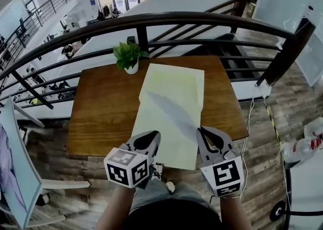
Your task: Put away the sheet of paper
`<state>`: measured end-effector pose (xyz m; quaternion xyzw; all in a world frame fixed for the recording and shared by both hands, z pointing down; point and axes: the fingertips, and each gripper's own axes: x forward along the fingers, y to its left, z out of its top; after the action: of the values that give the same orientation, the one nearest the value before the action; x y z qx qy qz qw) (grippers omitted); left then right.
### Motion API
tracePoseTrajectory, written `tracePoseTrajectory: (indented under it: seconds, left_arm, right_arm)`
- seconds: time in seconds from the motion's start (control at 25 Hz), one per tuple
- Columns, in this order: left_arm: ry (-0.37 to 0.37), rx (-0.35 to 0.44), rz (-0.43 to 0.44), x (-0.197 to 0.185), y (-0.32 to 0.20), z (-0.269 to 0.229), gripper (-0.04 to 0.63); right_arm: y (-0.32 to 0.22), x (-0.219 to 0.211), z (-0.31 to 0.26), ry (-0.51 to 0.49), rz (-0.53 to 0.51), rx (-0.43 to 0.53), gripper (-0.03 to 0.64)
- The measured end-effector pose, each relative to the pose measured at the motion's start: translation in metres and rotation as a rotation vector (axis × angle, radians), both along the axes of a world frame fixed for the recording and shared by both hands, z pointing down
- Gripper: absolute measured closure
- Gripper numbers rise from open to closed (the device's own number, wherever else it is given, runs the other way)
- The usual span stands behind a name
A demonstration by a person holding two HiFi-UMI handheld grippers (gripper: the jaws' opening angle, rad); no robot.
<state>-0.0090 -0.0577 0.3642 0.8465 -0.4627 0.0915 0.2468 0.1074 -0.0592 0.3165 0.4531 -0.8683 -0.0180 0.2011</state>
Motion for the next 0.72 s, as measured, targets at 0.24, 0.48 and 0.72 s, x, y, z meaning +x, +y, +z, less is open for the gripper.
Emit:
tracePoseTrajectory:
  seconds: [0.24,0.48,0.72]
  left_arm:
    - [0.003,-0.004,0.028,-0.013,-0.036,-0.002,0.571]
    - [0.005,-0.021,0.067,-0.025,-0.068,0.002,0.571]
    - [0.007,-0.041,0.097,-0.037,-0.095,0.01,0.571]
  right_arm:
    - [-0.037,-0.006,-0.005,0.02,0.046,0.01,0.588]
    - [-0.074,-0.007,0.001,0.04,0.104,0.014,0.588]
    - [-0.102,-0.011,0.006,0.087,0.148,0.011,0.588]
